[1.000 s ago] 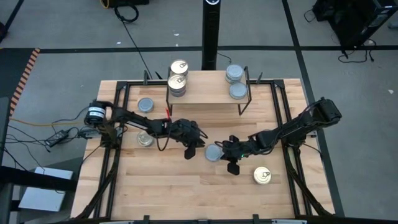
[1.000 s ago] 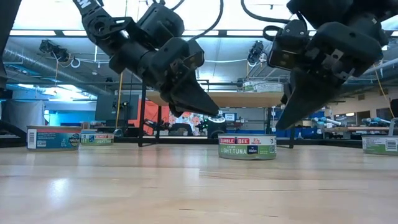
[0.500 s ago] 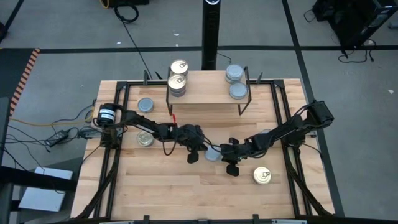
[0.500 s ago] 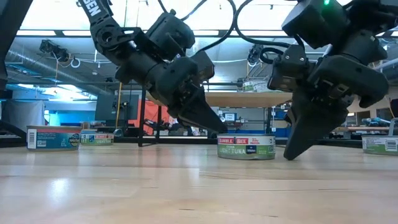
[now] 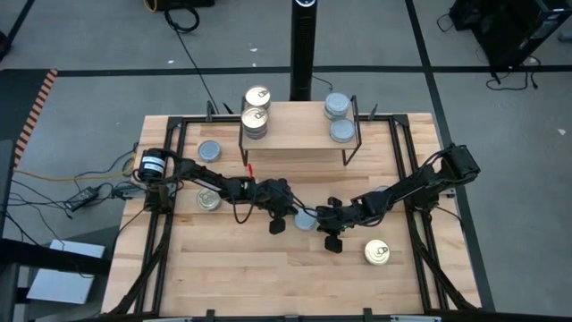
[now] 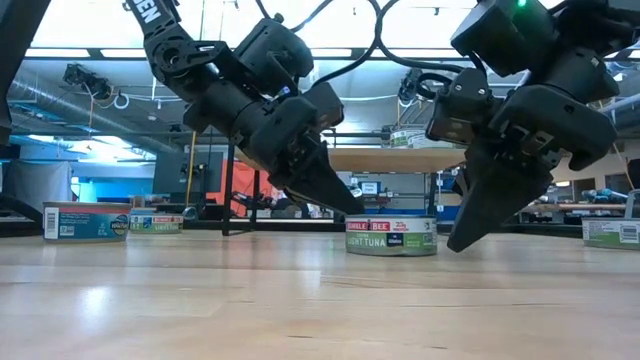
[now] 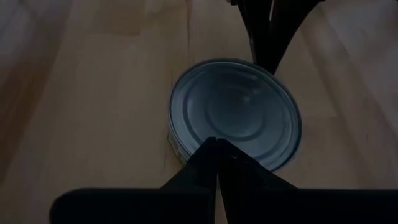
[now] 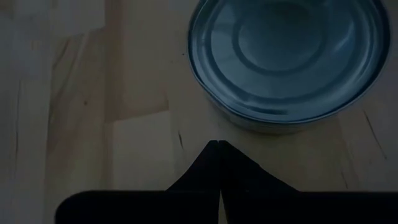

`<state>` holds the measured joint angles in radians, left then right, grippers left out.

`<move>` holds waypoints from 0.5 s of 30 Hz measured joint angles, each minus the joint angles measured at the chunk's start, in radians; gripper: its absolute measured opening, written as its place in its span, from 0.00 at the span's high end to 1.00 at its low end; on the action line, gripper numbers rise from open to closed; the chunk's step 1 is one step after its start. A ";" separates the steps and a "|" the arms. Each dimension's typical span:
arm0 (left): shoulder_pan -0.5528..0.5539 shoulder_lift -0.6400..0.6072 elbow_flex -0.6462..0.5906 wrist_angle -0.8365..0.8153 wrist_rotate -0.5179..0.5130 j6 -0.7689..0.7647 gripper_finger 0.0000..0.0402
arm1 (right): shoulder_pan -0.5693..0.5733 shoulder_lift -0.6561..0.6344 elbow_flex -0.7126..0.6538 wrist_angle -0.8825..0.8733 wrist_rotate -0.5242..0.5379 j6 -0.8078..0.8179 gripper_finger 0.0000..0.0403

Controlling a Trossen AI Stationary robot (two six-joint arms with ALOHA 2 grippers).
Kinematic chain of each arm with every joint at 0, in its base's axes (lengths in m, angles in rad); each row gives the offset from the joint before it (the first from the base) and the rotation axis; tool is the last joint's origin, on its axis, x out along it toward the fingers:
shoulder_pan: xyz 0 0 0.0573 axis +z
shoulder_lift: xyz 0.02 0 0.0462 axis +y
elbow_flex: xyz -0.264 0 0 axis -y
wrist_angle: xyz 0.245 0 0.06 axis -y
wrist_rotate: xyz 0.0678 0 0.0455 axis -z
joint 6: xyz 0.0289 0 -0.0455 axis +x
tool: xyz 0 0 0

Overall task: Stack canned seafood by type on shelf
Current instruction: Stack the green tuna can on the bottom green tuna can on the shelf

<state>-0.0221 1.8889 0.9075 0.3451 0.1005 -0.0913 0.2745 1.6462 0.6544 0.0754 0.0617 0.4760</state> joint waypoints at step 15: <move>-0.017 -0.001 -0.042 0.064 -0.007 0.010 0.95 | 0.000 -0.001 0.024 -0.040 -0.003 0.032 0.97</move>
<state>-0.0395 1.8882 0.8654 0.4095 0.0937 -0.0814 0.2745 1.6455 0.6788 0.0350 0.0586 0.5081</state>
